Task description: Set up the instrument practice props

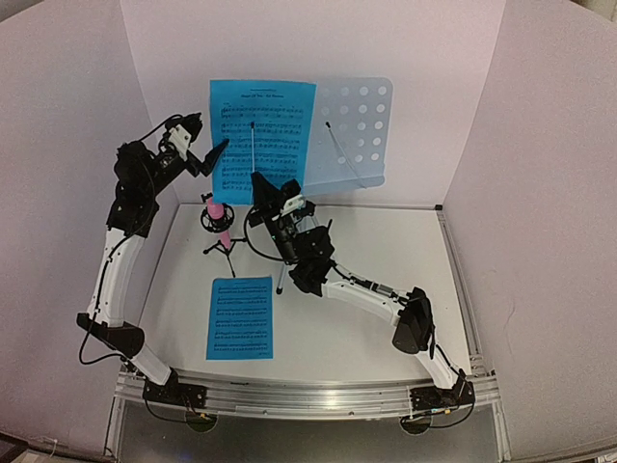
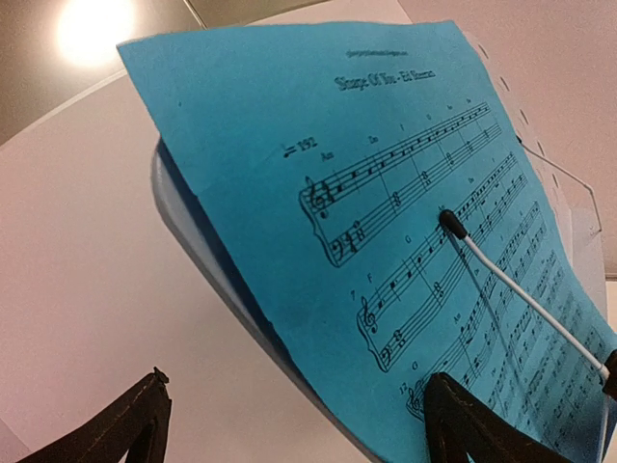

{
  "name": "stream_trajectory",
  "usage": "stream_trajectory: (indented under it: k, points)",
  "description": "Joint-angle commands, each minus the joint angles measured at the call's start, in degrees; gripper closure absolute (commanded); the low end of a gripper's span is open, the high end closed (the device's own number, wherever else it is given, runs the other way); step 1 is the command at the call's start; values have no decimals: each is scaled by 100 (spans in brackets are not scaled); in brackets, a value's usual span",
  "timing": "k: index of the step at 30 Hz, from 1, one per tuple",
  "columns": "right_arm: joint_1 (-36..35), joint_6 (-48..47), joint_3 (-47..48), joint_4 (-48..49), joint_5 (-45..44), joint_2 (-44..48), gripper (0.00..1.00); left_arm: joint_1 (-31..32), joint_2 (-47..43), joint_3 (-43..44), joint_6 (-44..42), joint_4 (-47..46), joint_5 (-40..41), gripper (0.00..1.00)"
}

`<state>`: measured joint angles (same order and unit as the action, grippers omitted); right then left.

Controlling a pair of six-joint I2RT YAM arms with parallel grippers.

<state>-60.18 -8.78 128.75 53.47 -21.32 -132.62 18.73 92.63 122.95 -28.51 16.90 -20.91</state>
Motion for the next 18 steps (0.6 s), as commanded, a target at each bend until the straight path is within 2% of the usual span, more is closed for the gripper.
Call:
stream_trajectory:
  k: [1, 9, 14, 18]
  points:
    - [-38, -45, 247, 384, 38, 275, 100, -19, -240, -209, 5, -63, -7, 9]
    - [-41, -29, 240, 384, 37, 286, 100, -17, -43, 170, 72, -125, 208, 9]
    - [-40, -28, 116, 384, 62, 378, 100, -19, -201, -142, 116, -188, 84, 9]
    - [-41, 0, 71, 384, 162, 427, 92, -19, -248, -68, 199, -148, -14, 9]
